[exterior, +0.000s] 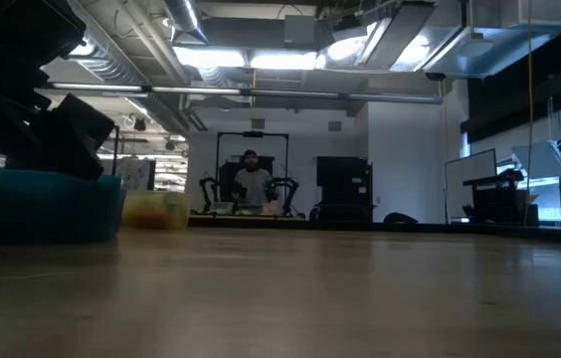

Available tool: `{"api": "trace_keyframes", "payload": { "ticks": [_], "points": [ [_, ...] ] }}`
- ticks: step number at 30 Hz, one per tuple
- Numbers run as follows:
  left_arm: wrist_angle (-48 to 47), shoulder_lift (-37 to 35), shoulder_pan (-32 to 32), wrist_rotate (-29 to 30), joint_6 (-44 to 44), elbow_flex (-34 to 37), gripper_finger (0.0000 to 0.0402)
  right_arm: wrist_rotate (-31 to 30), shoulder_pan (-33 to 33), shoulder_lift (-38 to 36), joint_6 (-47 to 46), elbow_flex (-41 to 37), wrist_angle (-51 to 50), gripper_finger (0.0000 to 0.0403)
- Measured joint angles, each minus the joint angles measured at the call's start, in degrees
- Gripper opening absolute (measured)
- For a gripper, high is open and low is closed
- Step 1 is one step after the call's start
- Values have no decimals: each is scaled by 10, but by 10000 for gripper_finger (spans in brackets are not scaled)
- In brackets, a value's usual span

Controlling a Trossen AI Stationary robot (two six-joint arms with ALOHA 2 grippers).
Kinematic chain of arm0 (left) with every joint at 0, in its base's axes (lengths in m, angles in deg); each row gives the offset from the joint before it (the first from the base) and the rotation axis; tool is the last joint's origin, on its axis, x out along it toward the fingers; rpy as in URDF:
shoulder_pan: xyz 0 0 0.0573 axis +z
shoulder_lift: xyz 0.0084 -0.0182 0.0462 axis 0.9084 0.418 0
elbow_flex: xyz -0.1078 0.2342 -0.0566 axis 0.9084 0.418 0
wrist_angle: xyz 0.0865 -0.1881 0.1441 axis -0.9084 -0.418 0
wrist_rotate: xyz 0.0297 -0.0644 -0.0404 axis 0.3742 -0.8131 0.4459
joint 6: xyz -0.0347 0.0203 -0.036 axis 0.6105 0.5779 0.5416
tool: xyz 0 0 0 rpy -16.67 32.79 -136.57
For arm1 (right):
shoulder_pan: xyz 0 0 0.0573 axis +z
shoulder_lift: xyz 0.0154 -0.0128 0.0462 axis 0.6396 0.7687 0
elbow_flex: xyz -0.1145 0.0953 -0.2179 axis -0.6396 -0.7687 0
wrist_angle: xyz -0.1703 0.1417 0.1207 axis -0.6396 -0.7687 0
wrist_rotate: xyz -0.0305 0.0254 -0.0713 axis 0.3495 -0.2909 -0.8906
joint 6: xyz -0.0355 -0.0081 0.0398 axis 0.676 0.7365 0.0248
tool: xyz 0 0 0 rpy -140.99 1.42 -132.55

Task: Sort blocks by size
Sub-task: Put the blue block into the orange bin

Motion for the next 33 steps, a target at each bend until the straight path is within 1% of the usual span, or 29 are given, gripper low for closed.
{"api": "trace_keyframes", "payload": {
  "ticks": [2, 4, 6, 8, 10, 13, 15, 17, 21, 24, 28, 33],
  "points": [
    [0, 0, 0, 0, 2, 0, 202, 21, -3, 0, -44, 0, 6, 13],
    [-1, 0, 0, 0, 8, 0, 202, 56, -9, 0, -88, 0, 12, 35],
    [-1, 0, 0, 0, 10, 0, 202, 89, -8, 0, -135, 0, 11, 70],
    [-2, 0, 0, 0, 10, 0, 202, 104, -4, 0, -170, 0, 15, 113],
    [-3, 0, 0, 0, 10, 0, 202, 102, 1, 0, -211, 0, 14, 158],
    [-4, 0, 0, 0, 10, 0, 202, 67, 14, 0, -283, -1, 18, 218],
    [-5, 0, 0, 0, 11, 0, 202, 47, 22, 0, -325, -7, 30, 246],
    [-5, 0, 0, 0, 12, 0, 202, 29, 33, 0, -360, -13, 36, 261],
    [-5, 0, 0, 0, 11, 0, 202, 20, 52, 0, -418, -35, 56, 264],
    [-5, 0, 0, 0, 12, 0, 202, 3, 59, -1, -428, -58, 109, 245],
    [-4, 0, 0, 0, 12, 0, 202, -4, 60, -6, -426, -79, 144, 201],
    [-1, 0, 0, 0, 12, 0, 202, -26, 60, -4, -408, -80, 129, 129]
  ]
}}
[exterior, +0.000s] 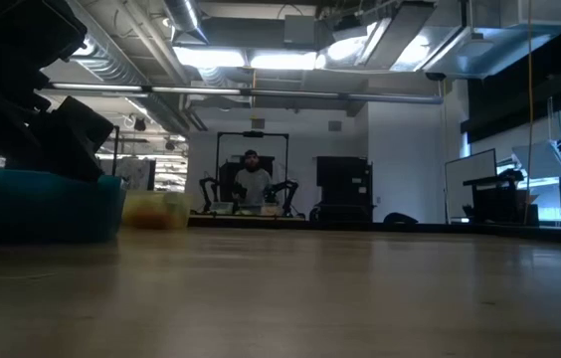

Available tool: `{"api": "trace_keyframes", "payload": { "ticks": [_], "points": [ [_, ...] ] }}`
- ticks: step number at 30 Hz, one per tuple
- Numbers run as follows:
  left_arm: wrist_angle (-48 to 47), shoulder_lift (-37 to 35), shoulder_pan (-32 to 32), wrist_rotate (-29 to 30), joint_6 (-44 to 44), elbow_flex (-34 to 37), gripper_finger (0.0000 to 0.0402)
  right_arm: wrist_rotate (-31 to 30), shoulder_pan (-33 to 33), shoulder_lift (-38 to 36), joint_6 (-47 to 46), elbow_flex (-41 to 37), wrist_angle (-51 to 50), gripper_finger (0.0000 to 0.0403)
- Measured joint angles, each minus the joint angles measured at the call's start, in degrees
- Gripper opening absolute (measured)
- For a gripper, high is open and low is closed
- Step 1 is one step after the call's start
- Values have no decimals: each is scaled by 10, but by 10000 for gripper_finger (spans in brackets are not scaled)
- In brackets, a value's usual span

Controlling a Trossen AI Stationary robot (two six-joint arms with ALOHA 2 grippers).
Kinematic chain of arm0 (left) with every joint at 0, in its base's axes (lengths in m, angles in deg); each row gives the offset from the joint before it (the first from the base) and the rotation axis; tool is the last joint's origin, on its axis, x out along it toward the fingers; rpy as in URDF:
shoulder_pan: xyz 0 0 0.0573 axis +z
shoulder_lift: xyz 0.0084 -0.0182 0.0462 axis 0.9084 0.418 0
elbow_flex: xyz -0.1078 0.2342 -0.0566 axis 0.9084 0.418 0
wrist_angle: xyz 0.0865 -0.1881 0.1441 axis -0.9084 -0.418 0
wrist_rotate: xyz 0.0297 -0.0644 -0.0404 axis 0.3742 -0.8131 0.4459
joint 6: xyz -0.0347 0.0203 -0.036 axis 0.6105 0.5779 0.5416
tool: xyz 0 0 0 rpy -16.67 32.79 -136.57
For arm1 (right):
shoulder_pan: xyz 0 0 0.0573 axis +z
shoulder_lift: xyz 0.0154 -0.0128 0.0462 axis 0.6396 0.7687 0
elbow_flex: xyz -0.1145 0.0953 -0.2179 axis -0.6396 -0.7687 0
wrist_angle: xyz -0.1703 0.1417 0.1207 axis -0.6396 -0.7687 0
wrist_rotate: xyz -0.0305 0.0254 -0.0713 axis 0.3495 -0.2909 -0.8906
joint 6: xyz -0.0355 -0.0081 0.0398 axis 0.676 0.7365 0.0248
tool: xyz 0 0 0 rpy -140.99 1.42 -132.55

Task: Sort blocks by size
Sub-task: Put the blue block into the orange bin

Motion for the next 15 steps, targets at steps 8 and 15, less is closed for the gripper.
{"api": "trace_keyframes", "payload": {
  "ticks": [8, 15],
  "points": [
    [0, 0, 0, 0, 0, 0, 202, -7, 0, 2, 51, 7, -3, 111],
    [3, 0, 0, 0, 5, 0, 202, -103, -3, 6, 107, 44, 16, 114]
  ]
}}
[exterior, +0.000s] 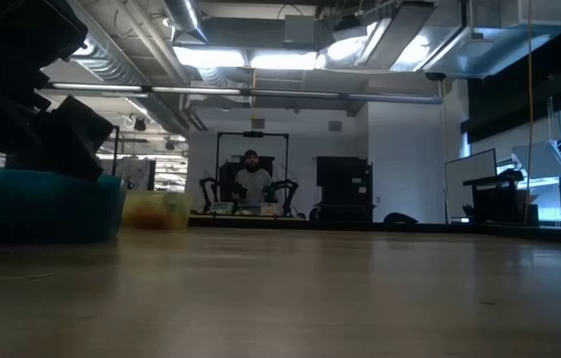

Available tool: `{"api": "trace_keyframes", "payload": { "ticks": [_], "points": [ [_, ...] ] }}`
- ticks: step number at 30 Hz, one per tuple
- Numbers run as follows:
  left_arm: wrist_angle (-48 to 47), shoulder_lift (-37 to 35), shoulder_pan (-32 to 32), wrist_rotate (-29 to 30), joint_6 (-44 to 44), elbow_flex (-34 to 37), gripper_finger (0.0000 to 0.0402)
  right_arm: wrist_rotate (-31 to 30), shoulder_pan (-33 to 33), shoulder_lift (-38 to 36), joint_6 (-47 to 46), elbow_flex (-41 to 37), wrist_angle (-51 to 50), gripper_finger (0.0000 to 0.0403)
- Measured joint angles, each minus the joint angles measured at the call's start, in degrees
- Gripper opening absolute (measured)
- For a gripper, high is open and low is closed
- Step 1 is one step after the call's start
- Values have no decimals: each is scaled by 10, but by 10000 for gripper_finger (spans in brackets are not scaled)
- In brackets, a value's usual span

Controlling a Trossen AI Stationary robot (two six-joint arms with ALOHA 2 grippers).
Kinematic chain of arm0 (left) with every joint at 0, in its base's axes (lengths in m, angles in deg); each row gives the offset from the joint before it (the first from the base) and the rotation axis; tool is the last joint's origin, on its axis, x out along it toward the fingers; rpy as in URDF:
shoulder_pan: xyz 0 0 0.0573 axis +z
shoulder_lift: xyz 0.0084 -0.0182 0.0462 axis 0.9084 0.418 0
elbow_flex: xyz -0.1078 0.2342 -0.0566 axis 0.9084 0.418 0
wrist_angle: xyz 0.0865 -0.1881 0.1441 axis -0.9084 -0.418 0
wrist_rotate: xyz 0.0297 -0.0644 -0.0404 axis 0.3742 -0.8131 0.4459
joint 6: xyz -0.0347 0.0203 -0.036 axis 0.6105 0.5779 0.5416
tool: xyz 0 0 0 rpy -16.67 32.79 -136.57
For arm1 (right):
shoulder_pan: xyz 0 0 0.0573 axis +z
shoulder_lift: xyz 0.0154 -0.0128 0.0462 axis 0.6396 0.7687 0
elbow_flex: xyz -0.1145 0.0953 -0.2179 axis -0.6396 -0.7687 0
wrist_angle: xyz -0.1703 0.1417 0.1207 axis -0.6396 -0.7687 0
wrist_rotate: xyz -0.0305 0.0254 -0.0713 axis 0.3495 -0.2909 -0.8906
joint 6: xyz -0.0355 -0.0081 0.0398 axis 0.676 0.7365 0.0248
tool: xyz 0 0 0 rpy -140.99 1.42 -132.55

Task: Sort blocks by size
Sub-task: Put the blue block into the orange bin

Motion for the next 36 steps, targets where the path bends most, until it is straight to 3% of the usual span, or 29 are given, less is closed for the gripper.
{"api": "trace_keyframes", "payload": {
  "ticks": [8, 13, 18, 23, 31, 36],
  "points": [
    [7, 0, 11, 0, 44, 0, 206, -203, -33, 3, 168, 4, 123, 116],
    [16, 0, 33, -23, 60, 0, 244, -272, -81, 21, 339, 4, 232, 117],
    [59, 0, 43, -26, 54, -2, 277, -294, -137, 53, 521, 5, 385, 118],
    [79, 0, 28, -26, 33, -2, 279, -292, -175, 83, 671, 4, 537, 118],
    [165, 0, 24, -13, 3, -2, 273, -283, -202, 86, 808, 5, 665, 119],
    [208, 0, 31, -2, -21, -4, 275, -283, -222, 86, 833, 5, 697, 119]
  ]
}}
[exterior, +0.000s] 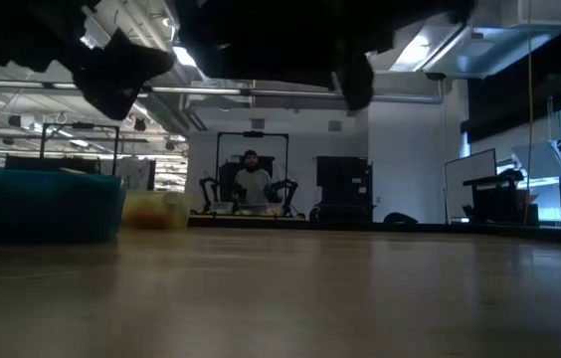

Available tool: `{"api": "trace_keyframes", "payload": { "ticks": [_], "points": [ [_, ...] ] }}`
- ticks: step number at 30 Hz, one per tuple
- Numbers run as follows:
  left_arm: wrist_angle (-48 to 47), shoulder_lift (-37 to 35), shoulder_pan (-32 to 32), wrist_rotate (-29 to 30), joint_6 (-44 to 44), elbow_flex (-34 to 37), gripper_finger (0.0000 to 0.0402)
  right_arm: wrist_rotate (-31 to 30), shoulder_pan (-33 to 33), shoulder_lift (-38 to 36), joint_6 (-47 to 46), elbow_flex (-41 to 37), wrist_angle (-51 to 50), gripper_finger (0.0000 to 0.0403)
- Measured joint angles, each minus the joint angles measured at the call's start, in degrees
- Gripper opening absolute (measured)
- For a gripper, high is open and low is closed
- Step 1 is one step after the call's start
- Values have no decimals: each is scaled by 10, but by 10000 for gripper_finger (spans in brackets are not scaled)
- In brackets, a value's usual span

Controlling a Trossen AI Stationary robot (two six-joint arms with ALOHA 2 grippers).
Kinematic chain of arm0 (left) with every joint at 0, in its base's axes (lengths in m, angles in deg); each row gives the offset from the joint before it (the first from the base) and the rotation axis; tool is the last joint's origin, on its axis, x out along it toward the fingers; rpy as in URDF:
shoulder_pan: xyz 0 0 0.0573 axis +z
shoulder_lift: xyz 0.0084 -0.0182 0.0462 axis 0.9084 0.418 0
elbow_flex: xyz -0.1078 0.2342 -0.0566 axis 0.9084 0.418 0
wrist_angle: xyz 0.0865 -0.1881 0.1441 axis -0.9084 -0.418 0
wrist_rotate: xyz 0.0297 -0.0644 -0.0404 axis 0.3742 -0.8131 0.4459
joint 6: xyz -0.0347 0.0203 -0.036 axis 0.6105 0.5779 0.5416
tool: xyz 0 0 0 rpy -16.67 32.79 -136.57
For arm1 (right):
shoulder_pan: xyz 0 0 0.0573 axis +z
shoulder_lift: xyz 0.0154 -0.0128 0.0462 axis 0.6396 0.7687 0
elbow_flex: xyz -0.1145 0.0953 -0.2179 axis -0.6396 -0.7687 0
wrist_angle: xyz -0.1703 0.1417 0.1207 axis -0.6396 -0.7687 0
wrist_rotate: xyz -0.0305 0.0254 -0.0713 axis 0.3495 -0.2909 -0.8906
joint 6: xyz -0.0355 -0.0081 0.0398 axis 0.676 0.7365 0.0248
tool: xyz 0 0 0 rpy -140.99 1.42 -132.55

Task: Sort blocks by size
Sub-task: Put the blue block into the orange bin

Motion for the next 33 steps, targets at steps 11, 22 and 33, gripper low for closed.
{"api": "trace_keyframes", "payload": {
  "ticks": [11, 22, 33],
  "points": [
    [2, 0, 31, 6, -16, -31, 275, 7, -25, 2, 38, 0, 41, 119],
    [3, 0, 51, 3, -30, -36, 172, 4, -24, 2, 58, 1, 59, 119],
    [-1, -2, 50, -10, -74, -36, 90, 20, -24, 3, 57, 2, 65, 187]
  ]
}}
